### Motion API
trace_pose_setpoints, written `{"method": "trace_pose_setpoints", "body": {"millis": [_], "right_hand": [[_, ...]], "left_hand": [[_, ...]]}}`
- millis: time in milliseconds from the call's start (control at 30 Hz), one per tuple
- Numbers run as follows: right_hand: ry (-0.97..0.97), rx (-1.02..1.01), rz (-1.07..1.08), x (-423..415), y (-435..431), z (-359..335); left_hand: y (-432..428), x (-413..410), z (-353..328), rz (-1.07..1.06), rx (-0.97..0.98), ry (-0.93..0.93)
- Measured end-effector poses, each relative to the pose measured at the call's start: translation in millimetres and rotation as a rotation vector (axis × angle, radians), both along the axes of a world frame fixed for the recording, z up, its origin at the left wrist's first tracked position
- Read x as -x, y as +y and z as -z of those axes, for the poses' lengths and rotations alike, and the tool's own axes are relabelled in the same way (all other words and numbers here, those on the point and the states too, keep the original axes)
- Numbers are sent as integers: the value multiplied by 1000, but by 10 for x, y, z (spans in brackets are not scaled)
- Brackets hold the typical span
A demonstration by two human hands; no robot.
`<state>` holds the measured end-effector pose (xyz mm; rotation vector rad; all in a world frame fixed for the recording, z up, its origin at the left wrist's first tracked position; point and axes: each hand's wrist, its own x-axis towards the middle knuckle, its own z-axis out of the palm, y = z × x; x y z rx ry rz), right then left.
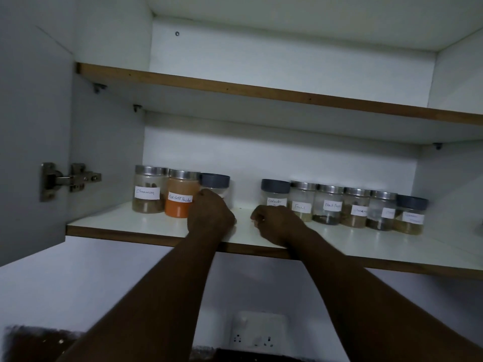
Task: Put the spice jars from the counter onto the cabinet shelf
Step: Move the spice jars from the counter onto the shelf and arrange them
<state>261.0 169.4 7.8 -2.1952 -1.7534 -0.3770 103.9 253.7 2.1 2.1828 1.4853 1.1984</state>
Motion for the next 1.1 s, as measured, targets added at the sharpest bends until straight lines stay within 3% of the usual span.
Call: {"method": "trace_pose_setpoints", "body": {"millis": [133, 433, 700, 1100], "right_hand": [[63, -34, -33, 194, 198, 22], [42, -32, -97, 230, 498, 44], [102, -69, 5, 145, 577, 124], [139, -151, -7, 124, 545, 149]], "left_hand": [[223, 119, -30, 129, 106, -94], [551, 71, -176, 315, 195, 225], [543, -218, -266, 403, 139, 495], [609, -321, -231, 351, 40, 549]]}}
